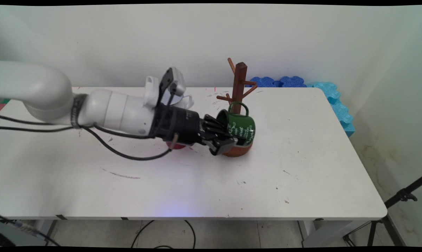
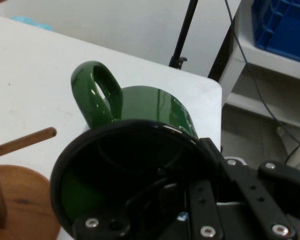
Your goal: Place the picked object on the table
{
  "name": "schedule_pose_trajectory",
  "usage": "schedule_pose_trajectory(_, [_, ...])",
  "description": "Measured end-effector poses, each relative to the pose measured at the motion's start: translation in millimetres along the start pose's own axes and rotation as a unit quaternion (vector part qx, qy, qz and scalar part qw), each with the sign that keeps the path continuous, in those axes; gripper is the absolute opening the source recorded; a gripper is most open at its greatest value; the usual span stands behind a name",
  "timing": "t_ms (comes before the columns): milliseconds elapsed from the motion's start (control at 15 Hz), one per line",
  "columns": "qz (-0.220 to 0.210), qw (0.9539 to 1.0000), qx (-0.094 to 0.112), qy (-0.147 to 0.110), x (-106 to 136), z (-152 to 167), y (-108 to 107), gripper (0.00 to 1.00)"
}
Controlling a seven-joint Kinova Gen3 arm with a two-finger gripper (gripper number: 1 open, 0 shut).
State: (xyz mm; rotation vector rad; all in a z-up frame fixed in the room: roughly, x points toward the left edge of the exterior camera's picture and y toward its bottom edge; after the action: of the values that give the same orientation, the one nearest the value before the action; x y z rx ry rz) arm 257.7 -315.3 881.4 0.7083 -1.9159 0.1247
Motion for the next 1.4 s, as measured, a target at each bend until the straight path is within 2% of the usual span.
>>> schedule_pose_trajectory(333, [0.01, 0.9996, 0.012, -0.022, 16, -26, -14, 0.0])
schedule_pose_trajectory(667, [0.017, 0.999, 0.008, -0.041, 29, -50, -16, 0.0])
schedule_pose_trajectory(933, [0.033, 0.9967, 0.004, -0.074, 39, -72, -17, 0.0])
schedule_pose_trajectory(1200, [0.054, 0.9915, 0.003, -0.118, 46, -91, -20, 0.0])
schedule_pose_trajectory(1400, [0.075, 0.9828, 0.006, -0.168, 50, -106, -24, 0.0])
